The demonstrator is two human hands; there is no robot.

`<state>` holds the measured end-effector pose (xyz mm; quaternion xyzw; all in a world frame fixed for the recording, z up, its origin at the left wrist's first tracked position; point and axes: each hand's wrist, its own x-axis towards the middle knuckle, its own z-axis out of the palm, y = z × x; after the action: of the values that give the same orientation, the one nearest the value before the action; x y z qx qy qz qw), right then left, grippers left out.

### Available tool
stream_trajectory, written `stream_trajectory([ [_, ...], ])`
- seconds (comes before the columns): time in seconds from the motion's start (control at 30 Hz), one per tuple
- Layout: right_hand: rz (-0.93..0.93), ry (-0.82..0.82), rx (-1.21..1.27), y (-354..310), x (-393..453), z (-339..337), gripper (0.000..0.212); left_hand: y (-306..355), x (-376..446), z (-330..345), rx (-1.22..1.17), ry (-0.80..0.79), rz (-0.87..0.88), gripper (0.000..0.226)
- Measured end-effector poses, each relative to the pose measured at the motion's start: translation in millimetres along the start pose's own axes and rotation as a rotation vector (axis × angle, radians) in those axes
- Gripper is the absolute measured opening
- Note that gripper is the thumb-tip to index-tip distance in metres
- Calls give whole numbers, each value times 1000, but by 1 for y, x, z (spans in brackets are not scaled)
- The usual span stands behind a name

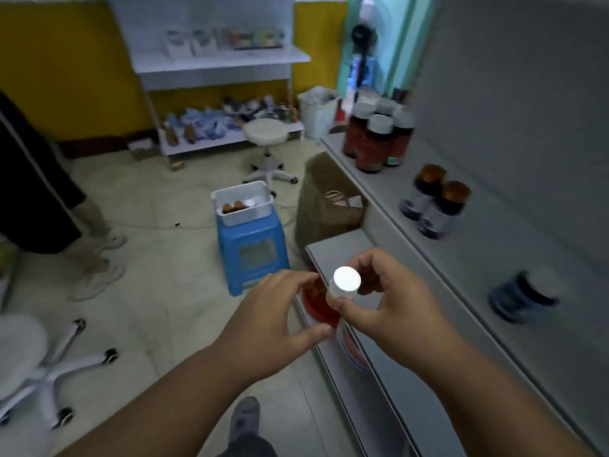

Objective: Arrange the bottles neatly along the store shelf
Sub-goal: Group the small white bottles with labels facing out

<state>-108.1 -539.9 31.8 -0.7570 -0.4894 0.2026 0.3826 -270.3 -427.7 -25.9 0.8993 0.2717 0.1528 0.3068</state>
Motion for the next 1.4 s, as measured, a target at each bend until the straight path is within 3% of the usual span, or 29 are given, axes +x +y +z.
stream_trajectory([
  [0.2,-60,-140,93,-36,129,96,26,-116,46,-64,59,58,-120,79],
  [0.37,-37,-172,138,-57,221,133,27,-180,102,-116,127,8,-163,81],
  [0.7,-69,-272,104,-10,431,195,27,-307,275,-114,130,-3,-237,72],
  [0.87,-49,-348,11,12,558,238,22,-389,356,-125,184,-23,-362,70],
  [1.07,-37,-393,-163,72,660,319,25,-491,413,-96,139,-68,-489,76],
  [1.4,34,-737,-369,199,730,446,26,-607,430,-2,139,-268,-540,69],
])
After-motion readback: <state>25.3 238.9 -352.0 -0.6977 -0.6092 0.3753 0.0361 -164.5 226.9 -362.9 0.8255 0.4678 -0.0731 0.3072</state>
